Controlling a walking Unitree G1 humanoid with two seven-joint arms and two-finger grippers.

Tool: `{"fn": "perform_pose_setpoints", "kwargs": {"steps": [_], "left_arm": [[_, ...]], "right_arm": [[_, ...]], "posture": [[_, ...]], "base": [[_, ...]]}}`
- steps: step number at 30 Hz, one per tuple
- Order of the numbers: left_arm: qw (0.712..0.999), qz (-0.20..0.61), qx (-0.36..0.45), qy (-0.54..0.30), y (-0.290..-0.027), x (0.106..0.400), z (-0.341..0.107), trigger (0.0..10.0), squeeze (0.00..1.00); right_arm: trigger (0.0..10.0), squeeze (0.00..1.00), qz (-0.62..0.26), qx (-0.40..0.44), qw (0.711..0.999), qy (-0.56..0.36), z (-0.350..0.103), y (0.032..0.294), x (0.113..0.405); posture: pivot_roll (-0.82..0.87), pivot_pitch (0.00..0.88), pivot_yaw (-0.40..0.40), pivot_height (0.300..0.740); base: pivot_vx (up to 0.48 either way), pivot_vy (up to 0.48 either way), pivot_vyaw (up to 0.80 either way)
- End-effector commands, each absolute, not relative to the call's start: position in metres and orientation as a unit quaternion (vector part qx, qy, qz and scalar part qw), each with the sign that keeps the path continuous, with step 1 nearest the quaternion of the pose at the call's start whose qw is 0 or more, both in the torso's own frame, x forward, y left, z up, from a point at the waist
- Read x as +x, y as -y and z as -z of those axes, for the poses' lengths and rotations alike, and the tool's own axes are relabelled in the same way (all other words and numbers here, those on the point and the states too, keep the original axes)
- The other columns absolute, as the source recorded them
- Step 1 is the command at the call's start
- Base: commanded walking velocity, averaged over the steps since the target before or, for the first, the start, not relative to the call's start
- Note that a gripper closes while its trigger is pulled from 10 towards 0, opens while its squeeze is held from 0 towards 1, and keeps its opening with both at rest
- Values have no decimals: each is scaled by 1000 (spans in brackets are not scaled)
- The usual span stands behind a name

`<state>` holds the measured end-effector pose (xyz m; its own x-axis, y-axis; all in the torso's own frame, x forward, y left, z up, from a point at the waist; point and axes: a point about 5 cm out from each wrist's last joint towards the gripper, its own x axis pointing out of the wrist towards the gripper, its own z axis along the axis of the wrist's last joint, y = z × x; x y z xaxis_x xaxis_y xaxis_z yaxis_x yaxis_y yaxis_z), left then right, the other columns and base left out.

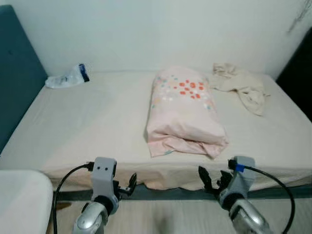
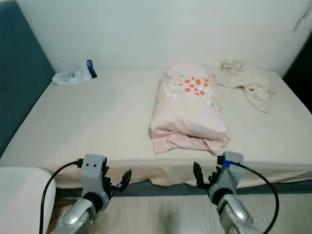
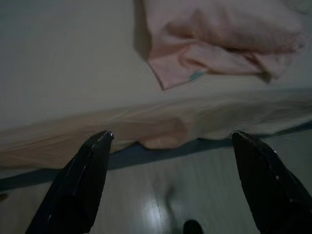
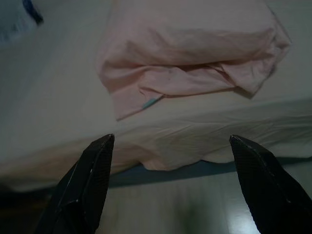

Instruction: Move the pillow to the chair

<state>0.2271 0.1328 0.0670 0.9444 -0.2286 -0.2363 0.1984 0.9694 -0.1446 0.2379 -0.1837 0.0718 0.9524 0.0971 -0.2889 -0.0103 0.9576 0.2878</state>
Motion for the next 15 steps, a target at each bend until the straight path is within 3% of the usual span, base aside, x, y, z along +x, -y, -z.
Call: {"fn": "perform_pose_setpoints", "kwargs": {"steps": [1, 4, 9, 15], "left_arm": [[983, 106, -61, -139, -134, 225, -63, 10000, 0], [983, 105, -62, -140, -134, 226, -63, 10000, 0], [982, 102, -64, -147, -134, 226, -61, 10000, 0], [981, 103, -62, -151, -134, 225, -60, 10000, 0]], "right_arm": [[10000, 0, -17, 144, 975, -165, -66, 188, 234], [10000, 0, -20, 145, 976, -159, -68, 188, 234], [10000, 0, -20, 146, 977, -152, -69, 188, 234], [10000, 0, -23, 144, 977, -154, -69, 188, 234]], "posture": [[-26, 126, 30, 740], [-27, 126, 28, 740], [-27, 125, 26, 740], [-27, 114, 25, 740]], "base": [[0, 0, -763], [0, 0, -767], [0, 0, 0], [0, -299, 0]]}}
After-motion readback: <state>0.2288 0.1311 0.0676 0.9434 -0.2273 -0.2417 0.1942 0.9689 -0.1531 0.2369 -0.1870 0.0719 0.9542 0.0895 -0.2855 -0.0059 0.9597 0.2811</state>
